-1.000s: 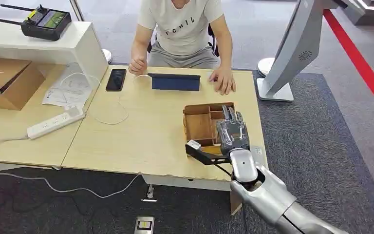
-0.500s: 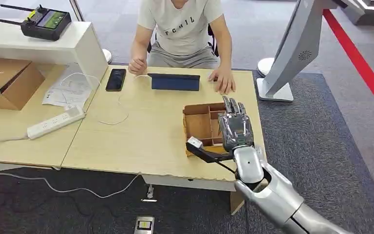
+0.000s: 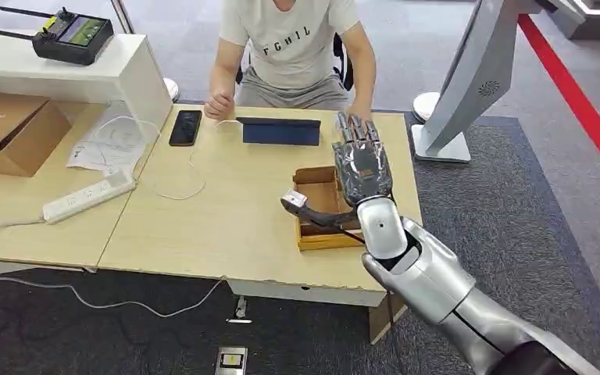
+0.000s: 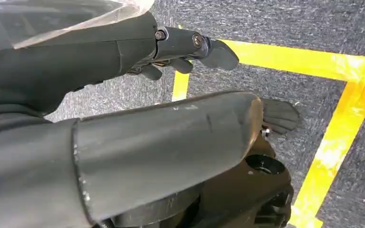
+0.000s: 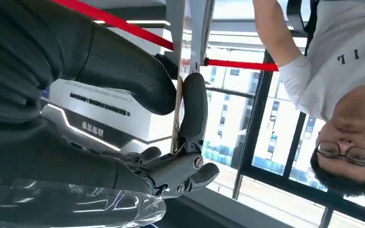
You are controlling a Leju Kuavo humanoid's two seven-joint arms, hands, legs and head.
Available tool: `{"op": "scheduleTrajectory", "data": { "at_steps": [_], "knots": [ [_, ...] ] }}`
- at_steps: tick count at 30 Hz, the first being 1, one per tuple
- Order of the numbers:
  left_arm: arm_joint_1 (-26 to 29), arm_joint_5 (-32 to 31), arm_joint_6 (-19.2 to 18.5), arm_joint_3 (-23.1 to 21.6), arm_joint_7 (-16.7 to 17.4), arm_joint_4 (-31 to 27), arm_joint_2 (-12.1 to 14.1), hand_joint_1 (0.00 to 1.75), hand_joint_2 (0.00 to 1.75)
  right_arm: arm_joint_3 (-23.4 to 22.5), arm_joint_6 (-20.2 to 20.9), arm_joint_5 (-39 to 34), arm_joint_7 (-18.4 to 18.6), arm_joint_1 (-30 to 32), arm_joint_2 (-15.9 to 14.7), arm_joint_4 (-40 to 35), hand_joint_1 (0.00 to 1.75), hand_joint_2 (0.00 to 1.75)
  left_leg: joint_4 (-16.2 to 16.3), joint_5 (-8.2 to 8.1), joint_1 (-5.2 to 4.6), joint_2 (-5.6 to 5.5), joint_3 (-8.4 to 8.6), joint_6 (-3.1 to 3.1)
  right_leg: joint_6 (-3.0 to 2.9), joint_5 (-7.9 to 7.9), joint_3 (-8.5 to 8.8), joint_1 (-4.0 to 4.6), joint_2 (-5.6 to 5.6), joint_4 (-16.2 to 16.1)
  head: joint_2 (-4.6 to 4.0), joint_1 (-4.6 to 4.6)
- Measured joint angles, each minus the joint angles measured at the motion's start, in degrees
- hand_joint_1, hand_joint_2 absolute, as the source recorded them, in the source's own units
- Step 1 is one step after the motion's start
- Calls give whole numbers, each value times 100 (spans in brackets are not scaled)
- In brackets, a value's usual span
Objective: Pass the card to the sensor for recognition and then transmit it.
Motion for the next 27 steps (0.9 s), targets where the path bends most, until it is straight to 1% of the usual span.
{"op": "scheduleTrajectory", "data": {
  "at_steps": [9, 13, 16, 22, 27],
  "knots": [
    [5, 18, 2, -33, 33, 0, 7, 0, 0, 144, 52, 31, -11, -267, 405, 523, 175, 175, 0, 2, 2, -3, -4, -3, 0, 0, -1, 1, -1, 0, 0, 2],
    [1, 26, -35, -33, -35, 0, 13, 0, 0, 227, 157, 68, -4, -487, 634, 815, 175, 175, 0, 3, 2, -1, -3, -4, -1, 0, -2, 2, -1, 0, 0, 2],
    [8, 30, -76, -33, -35, 0, 20, 0, 0, 258, 264, 72, 4, -604, 732, 946, 175, 175, 0, 3, 4, -2, -4, -5, -1, 1, -2, 4, -2, 0, 0, 2],
    [7, 28, -105, -33, 20, 0, 39, 0, 0, 295, 372, 50, 17, -712, 824, 1126, 175, 175, 0, 3, 4, -2, -3, -5, -1, 1, -1, 4, -1, 0, 0, 2],
    [9, 28, -105, -33, 79, 0, 50, 0, 0, 354, 439, 22, 50, -749, 824, 1205, 175, 175, 0, 3, 4, -2, -3, -5, -1, 1, -2, 4, -1, 0, 0, 2]
  ]
}}
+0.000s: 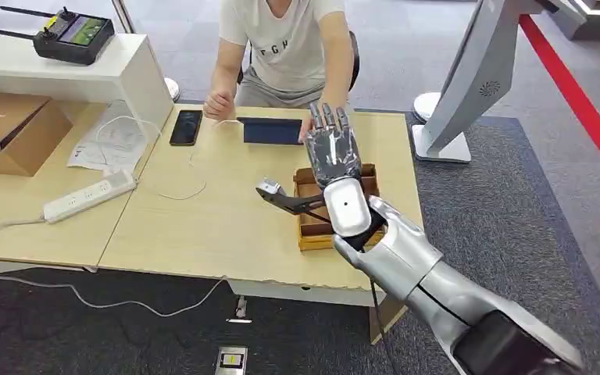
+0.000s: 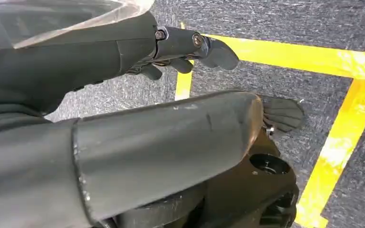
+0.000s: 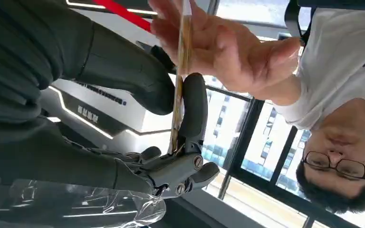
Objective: Pass the card to the sensor for recognition and then transmit it.
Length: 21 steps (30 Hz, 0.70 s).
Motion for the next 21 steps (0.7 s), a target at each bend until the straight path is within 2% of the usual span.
{"op": "scheduleTrajectory", "data": {
  "at_steps": [8, 21],
  "knots": [
    [2, 55, 30, 0, 129, 0, 13, 0, 0, 76, 57, -103, 9, -26, -15, 15, 175, 175, 0, 0, 0, 0, 1, 0, 0, 0, 0, 1, 0, 0, 0, 2],
    [2, 85, 142, 0, 247, 0, 17, 0, 0, 251, -131, -208, -15, -100, -28, 208, 175, 175, 0, 0, 0, 0, 1, 0, 0, 0, 0, 1, 0, 0, 0, 0]
  ]
}}
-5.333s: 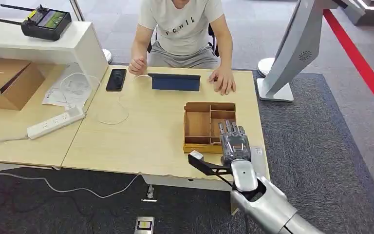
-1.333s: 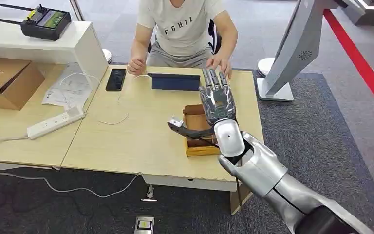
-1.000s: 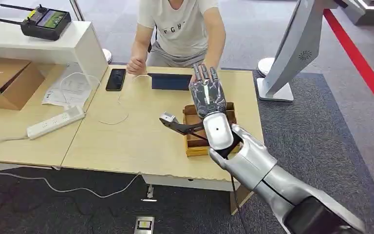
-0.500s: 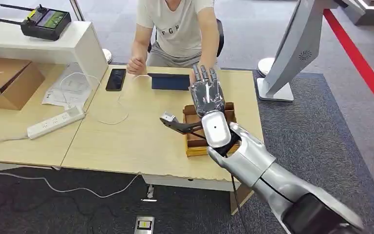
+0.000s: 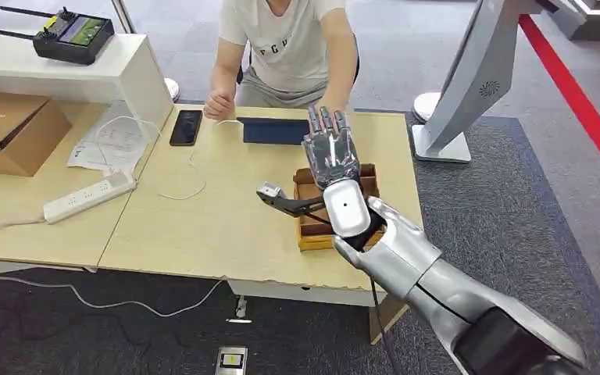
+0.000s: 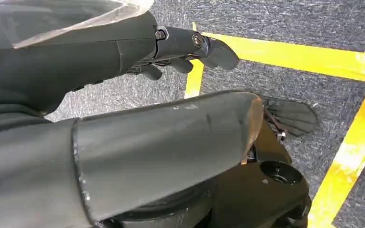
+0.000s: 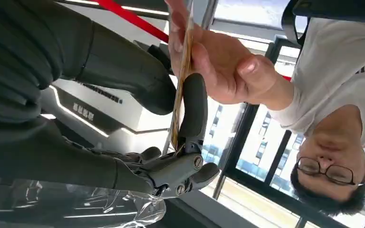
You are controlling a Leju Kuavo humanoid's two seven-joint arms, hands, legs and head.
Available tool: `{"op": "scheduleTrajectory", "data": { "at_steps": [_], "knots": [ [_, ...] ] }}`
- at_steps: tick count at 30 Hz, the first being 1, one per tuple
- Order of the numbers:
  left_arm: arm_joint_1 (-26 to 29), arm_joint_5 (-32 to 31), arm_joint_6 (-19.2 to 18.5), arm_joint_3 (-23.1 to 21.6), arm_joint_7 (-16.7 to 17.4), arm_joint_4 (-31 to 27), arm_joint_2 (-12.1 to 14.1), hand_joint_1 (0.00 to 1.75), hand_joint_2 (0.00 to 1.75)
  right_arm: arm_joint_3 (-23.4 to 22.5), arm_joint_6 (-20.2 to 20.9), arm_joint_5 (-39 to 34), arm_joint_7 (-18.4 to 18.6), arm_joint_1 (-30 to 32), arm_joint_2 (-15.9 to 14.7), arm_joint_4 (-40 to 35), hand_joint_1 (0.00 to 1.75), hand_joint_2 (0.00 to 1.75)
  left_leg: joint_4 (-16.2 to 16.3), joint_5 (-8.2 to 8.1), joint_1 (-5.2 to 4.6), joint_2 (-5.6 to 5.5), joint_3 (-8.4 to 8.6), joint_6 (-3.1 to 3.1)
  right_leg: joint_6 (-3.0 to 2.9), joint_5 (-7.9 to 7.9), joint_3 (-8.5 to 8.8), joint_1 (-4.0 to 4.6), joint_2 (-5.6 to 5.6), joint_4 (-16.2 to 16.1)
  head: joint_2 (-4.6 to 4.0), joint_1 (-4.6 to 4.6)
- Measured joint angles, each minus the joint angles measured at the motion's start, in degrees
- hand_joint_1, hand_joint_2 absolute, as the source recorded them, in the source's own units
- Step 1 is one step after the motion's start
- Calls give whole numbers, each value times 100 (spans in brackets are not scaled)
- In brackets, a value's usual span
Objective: Pass the card to the sensor for recognition and then transmit it.
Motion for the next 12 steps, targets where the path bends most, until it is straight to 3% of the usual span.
{"op": "scheduleTrajectory", "data": {
  "at_steps": [1, 2, 3, 4, 12],
  "knots": [
    [0, 0, 0, 0, 0, 0, 0, 0, 0, 7, 0, 0, 0, 0, -2, 2, 175, 175, 0, 0, 0, 0, 0, 0, 0, 0, 0, 0, 0, 0, 0, 0],
    [0, 0, 0, 0, 0, 0, 0, 0, 0, 13, 0, 0, 2, -1, -4, 7, 119, 175, 0, 0, 0, 0, 0, 0, 0, 0, 0, 0, 0, 0, 0, 0],
    [0, 0, 0, 0, 0, 0, 0, 0, 0, 24, 0, 0, 2, -6, -4, 11, 0, 175, 0, 0, 0, 0, 0, 0, 0, 0, 0, 0, 0, 0, 0, 0],
    [0, 0, 0, 0, 0, 0, 0, 0, 0, 42, -2, 4, 2, -13, -4, 28, 0, 0, 0, 0, 0, 0, 0, 0, 0, 0, 0, 0, 0, 0, 0, 0],
    [1, 4, 61, 0, 13, 0, 0, 0, 0, 140, -175, 122, -164, -81, -55, 109, 0, 0, 0, 0, 0, 0, 0, 0, 0, 0, 0, 0, 0, 0, 0, 0]
  ]
}}
